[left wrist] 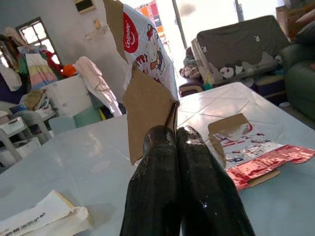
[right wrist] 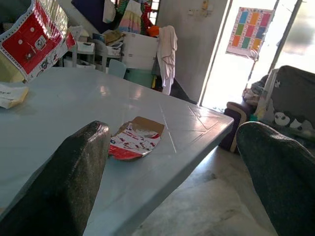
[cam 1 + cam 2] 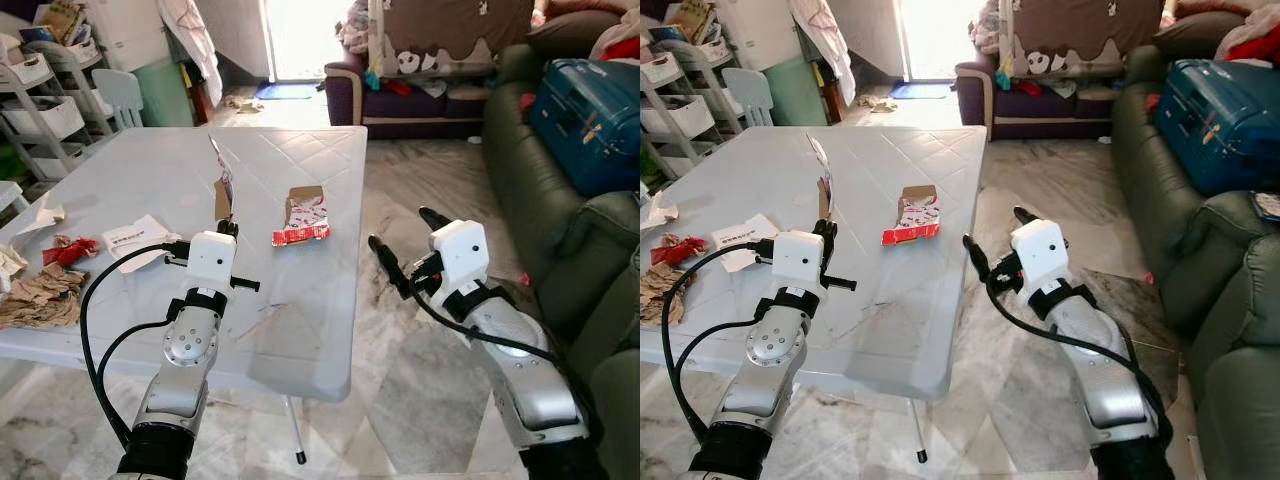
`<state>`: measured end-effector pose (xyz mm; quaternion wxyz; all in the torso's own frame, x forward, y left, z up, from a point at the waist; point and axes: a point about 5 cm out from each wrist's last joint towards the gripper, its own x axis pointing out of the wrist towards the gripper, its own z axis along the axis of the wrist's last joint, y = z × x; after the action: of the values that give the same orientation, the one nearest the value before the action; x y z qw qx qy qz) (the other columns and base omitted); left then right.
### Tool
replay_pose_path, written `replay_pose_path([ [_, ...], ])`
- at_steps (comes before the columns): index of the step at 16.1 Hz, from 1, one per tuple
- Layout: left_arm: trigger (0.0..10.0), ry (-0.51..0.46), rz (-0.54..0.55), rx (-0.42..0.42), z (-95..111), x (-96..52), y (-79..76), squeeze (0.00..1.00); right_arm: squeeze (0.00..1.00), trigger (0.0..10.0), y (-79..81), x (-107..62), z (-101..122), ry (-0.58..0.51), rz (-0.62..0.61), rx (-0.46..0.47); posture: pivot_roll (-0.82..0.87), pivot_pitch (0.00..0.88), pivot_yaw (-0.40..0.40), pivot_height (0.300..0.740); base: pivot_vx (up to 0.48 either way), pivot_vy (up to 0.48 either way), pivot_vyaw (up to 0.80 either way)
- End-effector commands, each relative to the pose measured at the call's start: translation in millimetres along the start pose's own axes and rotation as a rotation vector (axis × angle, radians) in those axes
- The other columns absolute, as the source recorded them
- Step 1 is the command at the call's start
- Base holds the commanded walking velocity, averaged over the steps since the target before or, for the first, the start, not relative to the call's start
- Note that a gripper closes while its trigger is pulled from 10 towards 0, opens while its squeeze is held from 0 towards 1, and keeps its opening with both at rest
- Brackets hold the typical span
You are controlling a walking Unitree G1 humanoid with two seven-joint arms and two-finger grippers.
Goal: Picking trash to rubbish bin
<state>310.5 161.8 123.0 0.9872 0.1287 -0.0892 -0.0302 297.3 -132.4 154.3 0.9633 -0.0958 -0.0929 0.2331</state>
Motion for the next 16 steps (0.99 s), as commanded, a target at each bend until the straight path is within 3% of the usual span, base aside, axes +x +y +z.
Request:
replay_pose_path([
  [1,0.0,-0.015,0.022,0.035,6.1,-8.5,19.4,0.00,0.00,10.0,-6.3,16.3,-0.8,-0.005,0.048,-0.039,0.04,0.013,0.052,0.740,0.000,0.000,0.00],
  [4,0.0,0.036,0.036,0.076,-2.2,-34.9,36.4,0.00,0.00,10.0,-8.7,34.0,-10.5,0.036,0.116,-0.089,0.10,0.028,0.054,0.740,0.000,0.000,0.00],
  [7,0.0,0.081,0.030,0.082,-5.4,-57.7,37.7,0.00,0.00,10.0,-6.3,57.4,-12.7,0.041,0.141,-0.139,0.13,0.040,0.058,0.740,0.000,0.000,0.00],
  [9,0.0,0.095,0.012,0.071,-3.8,-63.5,32.3,0.00,0.00,10.0,-2.1,68.1,-15.8,0.056,0.154,-0.172,0.14,0.045,0.060,0.740,0.000,0.000,0.00],
  [11,0.0,0.091,-0.027,0.057,-0.1,-67.1,26.5,0.00,0.00,10.0,4.8,76.4,-20.9,0.094,0.196,-0.260,0.16,0.045,0.062,0.740,0.000,0.000,0.00],
  [16,0.0,0.088,-0.028,0.050,6.3,-66.4,31.4,0.00,0.00,10.0,14.0,83.4,-25.5,0.136,0.311,-0.514,0.19,0.040,0.069,0.740,0.000,0.000,0.00],
])
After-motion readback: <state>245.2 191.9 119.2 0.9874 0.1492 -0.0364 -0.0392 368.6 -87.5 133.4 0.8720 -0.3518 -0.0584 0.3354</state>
